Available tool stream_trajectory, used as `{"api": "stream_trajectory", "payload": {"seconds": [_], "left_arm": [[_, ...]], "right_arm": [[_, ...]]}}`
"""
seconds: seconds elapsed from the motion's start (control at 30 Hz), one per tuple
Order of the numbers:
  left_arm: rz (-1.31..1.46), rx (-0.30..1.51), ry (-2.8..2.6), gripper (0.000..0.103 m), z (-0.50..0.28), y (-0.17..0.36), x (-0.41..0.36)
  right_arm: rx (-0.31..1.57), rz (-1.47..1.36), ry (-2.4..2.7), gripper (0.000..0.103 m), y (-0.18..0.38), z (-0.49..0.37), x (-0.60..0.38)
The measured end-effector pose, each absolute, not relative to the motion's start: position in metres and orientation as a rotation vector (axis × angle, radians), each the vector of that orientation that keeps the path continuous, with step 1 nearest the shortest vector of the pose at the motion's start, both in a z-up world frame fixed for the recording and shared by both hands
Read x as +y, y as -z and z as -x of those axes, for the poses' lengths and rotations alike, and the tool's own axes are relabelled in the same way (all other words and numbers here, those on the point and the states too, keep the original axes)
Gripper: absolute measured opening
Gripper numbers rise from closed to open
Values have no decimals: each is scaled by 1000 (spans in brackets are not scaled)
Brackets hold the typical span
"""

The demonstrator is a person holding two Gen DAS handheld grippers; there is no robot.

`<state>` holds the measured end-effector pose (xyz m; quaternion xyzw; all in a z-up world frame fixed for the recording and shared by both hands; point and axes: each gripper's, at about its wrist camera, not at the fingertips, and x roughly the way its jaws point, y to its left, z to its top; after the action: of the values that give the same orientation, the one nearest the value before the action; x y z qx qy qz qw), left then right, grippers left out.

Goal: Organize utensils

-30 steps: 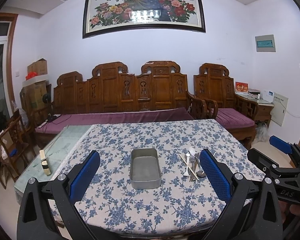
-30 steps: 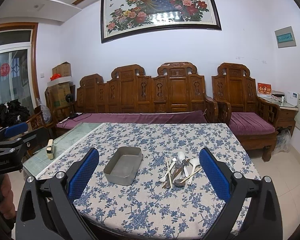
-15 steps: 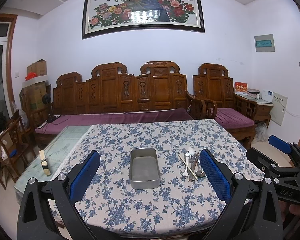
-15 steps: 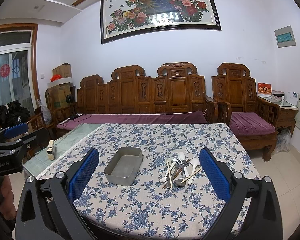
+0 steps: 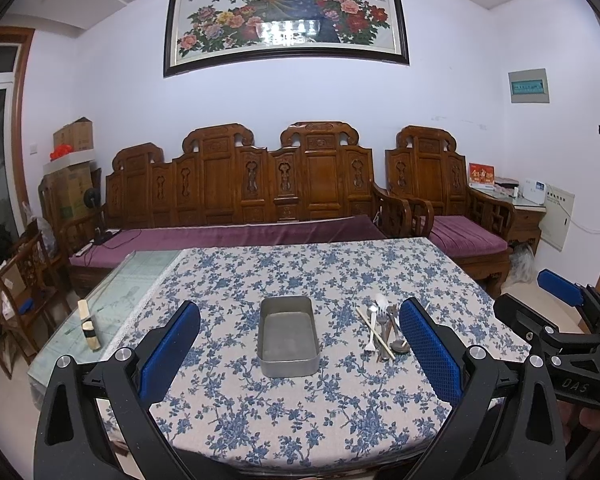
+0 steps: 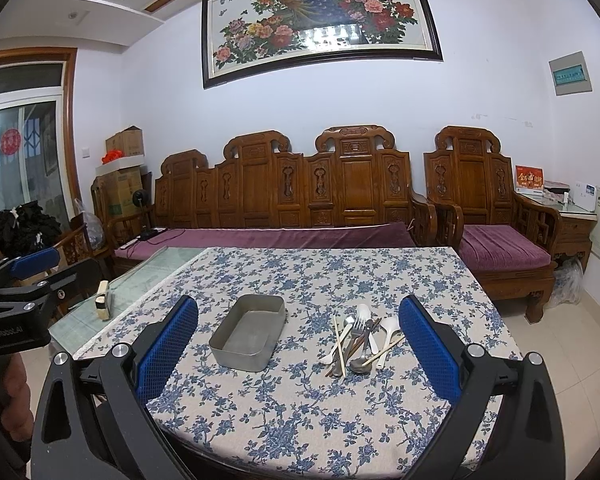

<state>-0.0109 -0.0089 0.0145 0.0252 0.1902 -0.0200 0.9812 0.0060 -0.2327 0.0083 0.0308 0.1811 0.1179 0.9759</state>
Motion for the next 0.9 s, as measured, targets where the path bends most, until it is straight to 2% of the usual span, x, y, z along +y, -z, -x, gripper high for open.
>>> {"api": "stream_trajectory", "payload": {"seconds": [0.53,0.67,0.9], "left_arm": [[-55,392,42,97,9,-12,-11],[-55,422,54,97,0,-2,-11],[-42,491,70,97,-29,26,-7]], "right_arm": [[368,-60,-238,101,-6,-8,-233],[385,-60,-237,101,-11,-12,-232],[448,-41,-235,99,13,-39,-234]]}}
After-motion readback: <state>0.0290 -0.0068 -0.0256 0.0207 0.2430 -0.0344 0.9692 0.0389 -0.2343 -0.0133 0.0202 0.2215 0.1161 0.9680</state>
